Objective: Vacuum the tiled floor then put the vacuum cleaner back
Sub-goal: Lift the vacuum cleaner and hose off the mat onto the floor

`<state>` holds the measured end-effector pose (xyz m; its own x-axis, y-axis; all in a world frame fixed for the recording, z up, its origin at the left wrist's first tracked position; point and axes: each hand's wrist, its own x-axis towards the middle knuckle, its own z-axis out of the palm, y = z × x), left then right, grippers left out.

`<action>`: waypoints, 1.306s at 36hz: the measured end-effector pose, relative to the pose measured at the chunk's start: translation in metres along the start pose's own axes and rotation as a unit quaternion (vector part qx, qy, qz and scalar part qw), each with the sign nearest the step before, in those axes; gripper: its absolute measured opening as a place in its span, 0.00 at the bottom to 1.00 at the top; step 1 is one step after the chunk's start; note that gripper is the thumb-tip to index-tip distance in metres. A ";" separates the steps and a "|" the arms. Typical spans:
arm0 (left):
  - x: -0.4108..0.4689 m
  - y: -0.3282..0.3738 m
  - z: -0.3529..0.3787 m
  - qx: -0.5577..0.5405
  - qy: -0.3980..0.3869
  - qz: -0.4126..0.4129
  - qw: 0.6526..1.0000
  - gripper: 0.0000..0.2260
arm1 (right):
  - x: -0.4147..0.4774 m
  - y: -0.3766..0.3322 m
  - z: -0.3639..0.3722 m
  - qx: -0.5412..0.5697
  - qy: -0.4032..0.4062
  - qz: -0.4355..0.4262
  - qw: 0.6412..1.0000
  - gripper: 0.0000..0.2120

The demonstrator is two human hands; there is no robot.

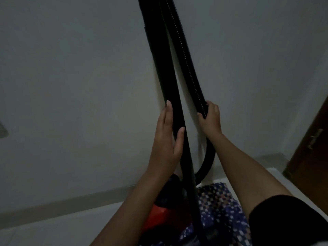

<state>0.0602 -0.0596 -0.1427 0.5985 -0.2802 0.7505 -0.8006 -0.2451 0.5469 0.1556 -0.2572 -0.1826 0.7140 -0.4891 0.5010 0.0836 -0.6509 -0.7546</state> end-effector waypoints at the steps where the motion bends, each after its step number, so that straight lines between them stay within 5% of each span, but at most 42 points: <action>1: 0.000 0.001 -0.002 -0.003 -0.006 -0.004 1.000 0.31 | 0.001 -0.002 -0.001 -0.003 -0.002 0.001 1.000 0.24; 12: -0.002 -0.004 -0.032 -0.048 0.045 -0.072 0.995 0.36 | -0.053 -0.011 -0.006 0.005 0.015 -0.091 0.996 0.24; 21: -0.006 -0.018 -0.058 -0.061 0.035 -0.122 0.990 0.40 | -0.113 -0.037 0.005 0.036 -0.046 -0.144 0.988 0.26; 28: -0.007 -0.014 -0.064 -0.072 0.031 -0.135 0.988 0.41 | -0.148 -0.048 0.025 0.060 -0.162 -0.162 0.972 0.44; 31: -0.007 -0.014 -0.064 -0.083 0.031 -0.135 0.987 0.41 | -0.151 -0.055 0.034 -0.017 -0.133 -0.199 0.971 0.51; 47: -0.012 -0.013 -0.092 -0.089 0.088 -0.119 0.985 0.41 | -0.158 -0.062 0.040 -0.021 -0.184 -0.250 0.950 0.45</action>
<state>0.0608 0.0324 -0.1252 0.7677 -0.0650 0.6375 -0.6404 -0.1132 0.7596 0.0655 -0.1164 -0.2313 0.7877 0.1182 0.6046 0.4543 -0.7743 -0.4405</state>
